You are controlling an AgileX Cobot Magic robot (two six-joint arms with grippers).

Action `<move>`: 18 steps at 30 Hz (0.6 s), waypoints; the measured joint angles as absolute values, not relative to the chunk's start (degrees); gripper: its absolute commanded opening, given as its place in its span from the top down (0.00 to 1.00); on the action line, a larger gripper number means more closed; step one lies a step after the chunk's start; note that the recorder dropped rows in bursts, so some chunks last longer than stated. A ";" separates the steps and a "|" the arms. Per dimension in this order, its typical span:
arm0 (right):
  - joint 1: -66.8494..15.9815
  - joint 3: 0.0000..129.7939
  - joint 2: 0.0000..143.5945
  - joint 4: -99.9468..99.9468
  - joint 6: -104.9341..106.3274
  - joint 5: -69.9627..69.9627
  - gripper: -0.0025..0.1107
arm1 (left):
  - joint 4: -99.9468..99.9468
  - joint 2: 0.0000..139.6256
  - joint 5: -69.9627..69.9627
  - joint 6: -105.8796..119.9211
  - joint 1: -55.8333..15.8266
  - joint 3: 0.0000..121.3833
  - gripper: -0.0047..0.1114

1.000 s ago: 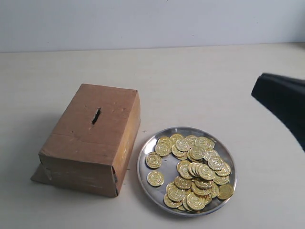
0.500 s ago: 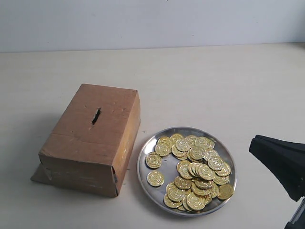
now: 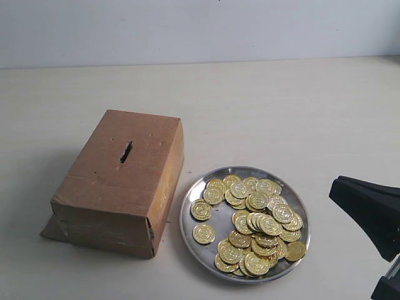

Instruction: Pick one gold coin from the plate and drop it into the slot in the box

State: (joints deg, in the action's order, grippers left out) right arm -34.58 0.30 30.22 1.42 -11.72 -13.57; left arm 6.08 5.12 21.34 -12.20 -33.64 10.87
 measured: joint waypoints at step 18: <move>-27.45 0.30 15.75 1.57 -11.80 -12.93 0.98 | 6.08 1.12 21.34 -12.20 -25.71 10.87 0.96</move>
